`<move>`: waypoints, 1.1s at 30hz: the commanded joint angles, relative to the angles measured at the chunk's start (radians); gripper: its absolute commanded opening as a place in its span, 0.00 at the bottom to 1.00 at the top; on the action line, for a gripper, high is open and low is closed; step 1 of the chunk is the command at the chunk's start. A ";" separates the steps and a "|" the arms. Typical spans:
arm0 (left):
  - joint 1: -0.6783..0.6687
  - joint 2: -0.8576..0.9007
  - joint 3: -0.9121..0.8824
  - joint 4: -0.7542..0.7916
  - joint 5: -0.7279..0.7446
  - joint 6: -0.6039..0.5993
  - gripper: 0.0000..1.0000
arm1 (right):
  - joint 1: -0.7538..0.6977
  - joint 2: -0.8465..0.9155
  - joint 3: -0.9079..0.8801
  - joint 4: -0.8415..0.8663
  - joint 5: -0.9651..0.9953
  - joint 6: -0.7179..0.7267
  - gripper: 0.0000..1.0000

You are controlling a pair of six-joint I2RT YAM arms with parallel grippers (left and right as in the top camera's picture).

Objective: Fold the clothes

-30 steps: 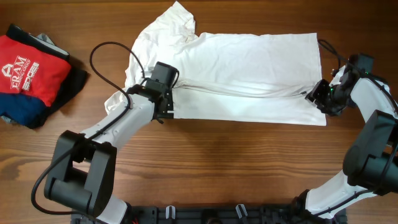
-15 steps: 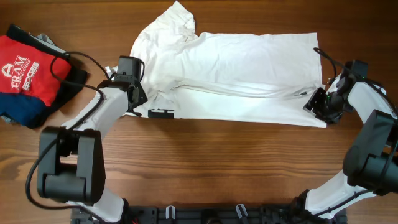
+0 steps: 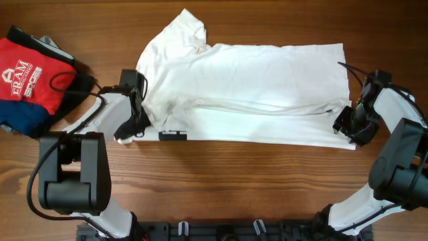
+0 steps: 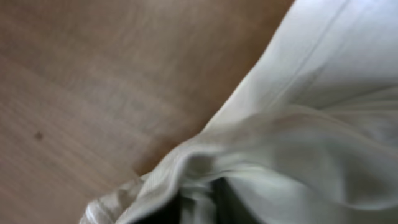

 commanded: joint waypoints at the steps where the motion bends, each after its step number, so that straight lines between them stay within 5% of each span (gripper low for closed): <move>1: 0.016 0.053 -0.058 -0.112 0.069 -0.028 0.13 | -0.024 0.004 -0.014 -0.021 0.114 0.055 0.50; 15: 0.016 0.007 -0.058 -0.181 0.088 -0.023 0.18 | -0.039 0.004 -0.014 -0.051 0.091 0.068 0.50; 21: 0.016 -0.168 -0.058 -0.172 0.087 -0.017 0.23 | -0.039 -0.046 -0.014 -0.063 0.076 0.069 0.50; 30: 0.016 -0.432 -0.058 -0.103 0.091 -0.016 0.59 | -0.039 -0.233 -0.014 -0.046 0.043 0.056 0.52; 33: 0.016 -0.443 -0.052 0.004 0.193 0.096 0.63 | -0.039 -0.289 -0.014 -0.016 -0.129 -0.055 0.53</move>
